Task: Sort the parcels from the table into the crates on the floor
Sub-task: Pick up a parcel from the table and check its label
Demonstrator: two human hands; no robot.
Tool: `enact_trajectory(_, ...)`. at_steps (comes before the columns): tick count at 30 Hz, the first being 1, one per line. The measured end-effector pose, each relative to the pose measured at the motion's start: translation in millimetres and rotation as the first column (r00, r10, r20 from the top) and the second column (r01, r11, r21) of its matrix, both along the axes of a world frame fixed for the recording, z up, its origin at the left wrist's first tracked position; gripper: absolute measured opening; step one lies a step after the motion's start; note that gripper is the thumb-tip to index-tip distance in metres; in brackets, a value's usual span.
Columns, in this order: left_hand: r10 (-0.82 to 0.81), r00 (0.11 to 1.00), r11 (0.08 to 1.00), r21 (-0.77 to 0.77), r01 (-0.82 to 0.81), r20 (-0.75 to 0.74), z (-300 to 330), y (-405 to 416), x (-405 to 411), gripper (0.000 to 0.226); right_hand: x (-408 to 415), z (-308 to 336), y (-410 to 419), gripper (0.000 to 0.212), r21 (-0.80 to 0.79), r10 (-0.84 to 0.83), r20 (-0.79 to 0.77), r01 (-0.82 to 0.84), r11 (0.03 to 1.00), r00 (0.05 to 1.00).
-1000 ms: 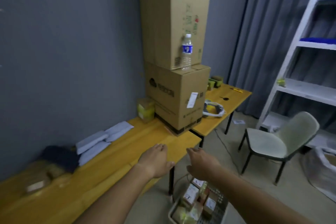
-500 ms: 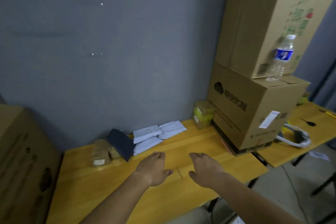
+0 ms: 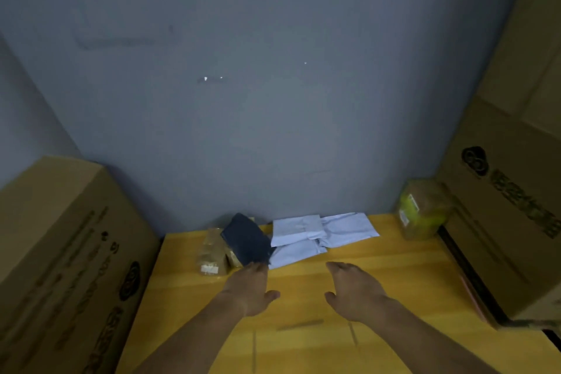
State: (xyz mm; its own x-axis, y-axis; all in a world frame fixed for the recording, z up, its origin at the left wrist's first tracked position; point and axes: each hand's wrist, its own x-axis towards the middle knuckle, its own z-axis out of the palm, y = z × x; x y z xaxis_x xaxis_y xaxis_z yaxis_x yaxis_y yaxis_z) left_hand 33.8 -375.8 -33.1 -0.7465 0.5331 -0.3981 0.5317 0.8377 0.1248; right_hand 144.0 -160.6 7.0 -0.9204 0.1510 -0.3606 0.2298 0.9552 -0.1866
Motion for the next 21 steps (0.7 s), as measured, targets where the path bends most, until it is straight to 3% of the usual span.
enact_trajectory(5, 0.141, 0.99, 0.99, -0.031, -0.141, 0.004, -21.6, -33.6, -69.1, 0.068, -56.9, -12.1, -15.1, 0.07, -0.023, 0.052, 0.009, -0.052, 0.998, 0.999)
enact_trajectory(8, 0.194, 0.981, 0.98, -0.042, -0.195, -0.011, -35.3, -49.8, -119.4, 0.054, -86.3, -23.6, -24.7, 0.067, -0.032, 0.038, 0.027, -0.037, 0.999, 0.999)
enact_trajectory(15, 0.339, 0.941, 0.941, -0.011, -0.339, 0.015, -65.8, -60.7, -219.0, 0.049, -146.3, -46.3, -39.0, 0.066, -0.045, -0.016, 0.116, 0.021, 0.999, 0.993)
enact_trajectory(21, 0.327, 0.943, 0.943, 0.043, -0.33, 0.066, -80.9, -49.4, -248.6, 0.034, -166.1, -55.9, -43.6, 0.068, -0.038, -0.073, 0.156, 0.079, 0.996, 0.985)
